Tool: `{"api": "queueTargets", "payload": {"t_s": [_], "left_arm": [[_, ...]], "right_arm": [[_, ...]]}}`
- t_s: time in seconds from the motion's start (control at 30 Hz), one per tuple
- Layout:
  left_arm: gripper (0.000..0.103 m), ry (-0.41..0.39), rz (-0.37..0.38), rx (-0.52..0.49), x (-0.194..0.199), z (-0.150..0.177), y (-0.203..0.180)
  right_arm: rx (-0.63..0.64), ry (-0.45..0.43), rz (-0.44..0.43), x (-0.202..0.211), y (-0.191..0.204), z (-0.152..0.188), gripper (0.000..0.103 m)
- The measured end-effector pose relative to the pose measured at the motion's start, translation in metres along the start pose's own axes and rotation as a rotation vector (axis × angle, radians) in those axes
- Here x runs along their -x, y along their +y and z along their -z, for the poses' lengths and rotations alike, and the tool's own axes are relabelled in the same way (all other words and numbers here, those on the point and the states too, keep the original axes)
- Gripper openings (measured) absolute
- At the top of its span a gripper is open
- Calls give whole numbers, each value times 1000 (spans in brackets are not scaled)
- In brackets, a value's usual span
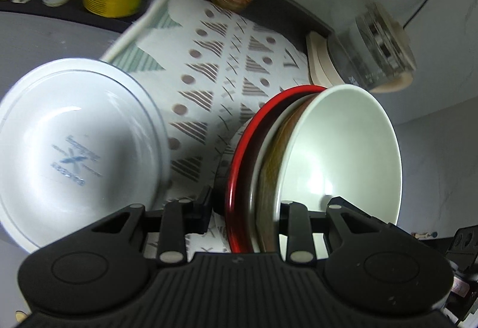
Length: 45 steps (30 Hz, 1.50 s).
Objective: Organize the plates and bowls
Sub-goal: 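Lift the nested red and green bowls and carry them over the plate stack, then lower the nested bowls onto the 'BAKERY' plate and open both grippers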
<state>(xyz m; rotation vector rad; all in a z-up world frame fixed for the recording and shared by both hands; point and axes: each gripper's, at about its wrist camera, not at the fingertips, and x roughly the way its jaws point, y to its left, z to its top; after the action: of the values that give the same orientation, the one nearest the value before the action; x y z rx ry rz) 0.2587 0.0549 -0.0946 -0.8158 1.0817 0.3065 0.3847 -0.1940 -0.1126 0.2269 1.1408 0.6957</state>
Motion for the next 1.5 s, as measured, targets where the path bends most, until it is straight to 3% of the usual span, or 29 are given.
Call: {"api": "queueTargets", "payload": {"t_s": [0.63,1.03,1.5], "left_arm": [[31,-100,0,97,65,-19,84],[31,-88,-31,154,85,-25,146],[32,-17,-44,126,73,-35,173]], "right_arm": [[109,39,-63,-39,93,6,34],[132,112,-73,-78,131,32,34],[62,133,-28,-102,139,58,34]]}}
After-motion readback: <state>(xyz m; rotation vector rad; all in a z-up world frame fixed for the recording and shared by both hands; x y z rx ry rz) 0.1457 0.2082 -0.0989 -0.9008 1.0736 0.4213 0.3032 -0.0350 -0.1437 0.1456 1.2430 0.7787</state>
